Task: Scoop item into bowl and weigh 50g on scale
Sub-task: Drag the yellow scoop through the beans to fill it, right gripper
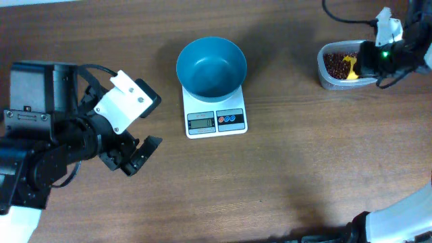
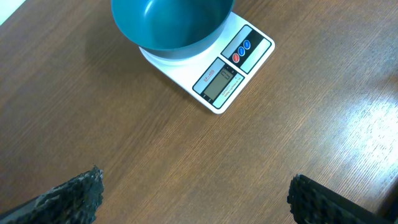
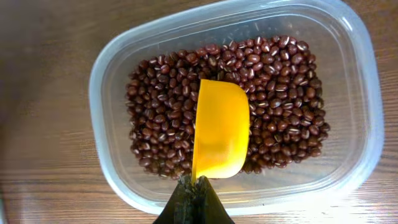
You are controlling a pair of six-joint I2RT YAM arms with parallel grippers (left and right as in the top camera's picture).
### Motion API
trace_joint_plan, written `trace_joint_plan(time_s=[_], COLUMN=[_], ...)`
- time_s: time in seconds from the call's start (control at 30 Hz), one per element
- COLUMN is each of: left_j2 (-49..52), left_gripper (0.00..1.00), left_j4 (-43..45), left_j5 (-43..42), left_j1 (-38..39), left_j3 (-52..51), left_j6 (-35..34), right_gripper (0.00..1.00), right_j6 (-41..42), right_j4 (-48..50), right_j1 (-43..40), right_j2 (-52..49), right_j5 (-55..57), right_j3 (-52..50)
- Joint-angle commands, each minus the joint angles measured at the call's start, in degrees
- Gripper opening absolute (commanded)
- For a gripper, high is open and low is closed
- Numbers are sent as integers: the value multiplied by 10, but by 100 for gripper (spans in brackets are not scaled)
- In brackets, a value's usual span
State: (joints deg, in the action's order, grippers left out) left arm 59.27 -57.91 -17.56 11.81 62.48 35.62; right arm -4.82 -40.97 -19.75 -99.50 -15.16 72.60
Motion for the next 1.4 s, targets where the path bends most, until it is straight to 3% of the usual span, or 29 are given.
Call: trace_joint_plan(time_s=[0.0, 0.2, 0.5, 0.77, 1.0, 1.37], left_j2=[0, 0, 0, 0, 0, 0], left_gripper=[99, 99, 99, 99, 99, 99], left_j4=[-1, -1, -1, -1, -1, -1], left_j5=[0, 0, 0, 0, 0, 0], left_j1=[-3, -3, -3, -3, -3, -3], left_j3=[11, 11, 11, 11, 11, 11], left_j6=[9, 9, 9, 9, 9, 9], right_gripper=[4, 4, 4, 4, 4, 4], right_j6=[14, 70, 159, 173, 191, 189], right_j4=[-6, -13, -38, -59, -69, -67], right_j1=[-9, -9, -10, -14, -81, -108], right_j2=[-13, -65, -66, -66, -67, -68], right_j5=[-72, -146, -126, -66, -123, -182], right_j3=[6, 6, 6, 6, 5, -1])
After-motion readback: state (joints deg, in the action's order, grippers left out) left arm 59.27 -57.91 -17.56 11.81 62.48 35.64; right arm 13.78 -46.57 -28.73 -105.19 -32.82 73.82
